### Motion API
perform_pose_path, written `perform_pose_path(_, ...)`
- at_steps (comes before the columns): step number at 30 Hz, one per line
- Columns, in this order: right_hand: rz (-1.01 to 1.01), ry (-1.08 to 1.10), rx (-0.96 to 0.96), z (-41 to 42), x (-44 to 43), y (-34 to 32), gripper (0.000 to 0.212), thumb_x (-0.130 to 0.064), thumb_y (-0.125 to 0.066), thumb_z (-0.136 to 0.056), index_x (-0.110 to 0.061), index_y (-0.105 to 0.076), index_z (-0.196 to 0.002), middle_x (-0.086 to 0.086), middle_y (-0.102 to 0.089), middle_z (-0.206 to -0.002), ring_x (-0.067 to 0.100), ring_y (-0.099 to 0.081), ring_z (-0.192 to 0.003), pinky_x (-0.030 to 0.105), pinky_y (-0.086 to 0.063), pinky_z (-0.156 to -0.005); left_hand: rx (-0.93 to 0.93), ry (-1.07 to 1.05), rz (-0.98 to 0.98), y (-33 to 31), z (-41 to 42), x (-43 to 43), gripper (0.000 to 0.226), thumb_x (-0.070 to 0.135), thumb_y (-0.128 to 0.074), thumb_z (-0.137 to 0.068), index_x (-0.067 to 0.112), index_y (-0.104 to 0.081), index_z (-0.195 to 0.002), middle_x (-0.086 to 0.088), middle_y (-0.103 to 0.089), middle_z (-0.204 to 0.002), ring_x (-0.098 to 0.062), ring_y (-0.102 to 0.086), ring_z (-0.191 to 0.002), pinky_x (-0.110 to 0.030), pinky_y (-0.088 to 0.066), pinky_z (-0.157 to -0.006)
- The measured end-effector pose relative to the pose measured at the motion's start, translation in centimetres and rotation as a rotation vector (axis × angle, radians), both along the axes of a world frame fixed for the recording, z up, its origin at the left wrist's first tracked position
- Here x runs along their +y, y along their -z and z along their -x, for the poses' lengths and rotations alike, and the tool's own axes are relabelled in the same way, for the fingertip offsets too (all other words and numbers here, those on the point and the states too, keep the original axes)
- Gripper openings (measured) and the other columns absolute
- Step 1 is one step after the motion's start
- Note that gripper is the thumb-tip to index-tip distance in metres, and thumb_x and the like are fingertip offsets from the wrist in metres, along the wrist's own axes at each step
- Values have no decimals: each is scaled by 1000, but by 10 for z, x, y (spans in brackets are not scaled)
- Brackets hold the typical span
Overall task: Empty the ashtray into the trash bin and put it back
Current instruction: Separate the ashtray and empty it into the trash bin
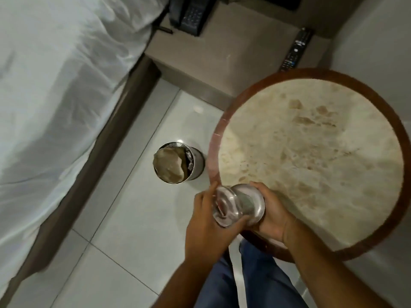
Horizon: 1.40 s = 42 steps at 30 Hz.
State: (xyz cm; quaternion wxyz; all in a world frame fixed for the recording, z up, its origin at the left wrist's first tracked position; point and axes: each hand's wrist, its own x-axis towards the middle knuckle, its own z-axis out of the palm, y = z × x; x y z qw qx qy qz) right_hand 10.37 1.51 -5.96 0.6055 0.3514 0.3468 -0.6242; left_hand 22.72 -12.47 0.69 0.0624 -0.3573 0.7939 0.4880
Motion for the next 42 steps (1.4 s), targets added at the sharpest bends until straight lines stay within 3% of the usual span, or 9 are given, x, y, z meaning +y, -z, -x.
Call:
perform_pose_path(4, -44, -86, 158, 3, -67, -6, 56, -57, -63, -95, -16, -85, -126, 17, -82, -122, 33, -78, -104, 46, -67, -80, 57, -373, -83, 11, -52, -36, 94, 62, -93, -71, 49, -42, -150, 37, -54, -140, 9, -59, -126, -14, -53, -96)
perform_pose_path(8, -139, -237, 386, -5, -150, 2, 66, -61, -53, -110, -15, -58, -158, 9, -76, -130, 31, -74, -118, 38, -64, -87, 12, -578, -118, 22, -94, -56, 89, 79, -84, -66, 59, -39, -140, 55, -56, -120, 20, -61, -112, -14, -51, -83)
perform_pose_path(12, -292, -526, 1111, -32, -218, 26, 54, -49, -69, -105, -31, -56, -154, -18, -69, -128, 21, -67, -132, 2, -56, -80, 0, -753, -195, 35, -131, -70, 75, 71, -88, -67, 72, -42, -127, 50, -63, -116, 15, -64, -112, -4, -51, -83)
perform_pose_path(16, -266, -609, 1512, -48, -262, 56, 76, -59, -76, -92, -33, -48, -158, 5, -63, -157, 19, -60, -142, 23, -55, -106, -44, -912, -160, 53, -156, -81, 83, 76, -87, -62, 77, -36, -128, 46, -62, -120, 17, -64, -109, -7, -53, -81)
perform_pose_path(20, -252, -976, 1770, -57, -302, 106, 78, -41, -89, -88, -21, -57, -157, 14, -63, -152, 36, -60, -138, 51, -59, -111, -76, -967, -192, 91, -190, -86, 83, 64, -86, -76, 63, -38, -143, 43, -63, -128, 16, -62, -114, -4, -49, -87)
perform_pose_path(24, -374, -924, 1891, -60, -320, 119, 79, -54, -81, -89, -25, -55, -158, 11, -58, -150, 35, -60, -134, 50, -60, -107, -162, -894, -255, 119, -211, -82, 99, 68, -81, -75, 52, -24, -155, 28, -37, -152, 1, -43, -138, -21, -39, -105)
perform_pose_path(35, -310, -891, 1873, -73, -332, 119, 82, -40, -90, -90, -19, -52, -161, 14, -55, -150, 30, -64, -134, 50, -65, -106, -166, -973, -249, 127, -208, -74, 94, 68, -85, -74, 73, -20, -142, 38, -42, -145, 25, -45, -124, 4, -38, -87)
perform_pose_path(39, -194, -617, 2137, -54, -353, 101, 72, -63, -81, -92, -43, -52, -154, 0, -52, -149, 10, -61, -134, 8, -55, -102, -168, -995, -226, 136, -210, -71, 97, 73, -82, -75, 60, -24, -151, 27, -42, -155, 3, -51, -136, -14, -42, -102)
perform_pose_path(42, -204, -922, 1983, -72, -351, 114, 80, -51, -88, -90, -33, -50, -159, 6, -52, -153, 21, -60, -137, 23, -58, -106, -179, -1019, -260, 139, -209, -69, 96, 72, -85, -74, 56, -27, -149, 16, -49, -154, -12, -57, -137, -33, -52, -110)
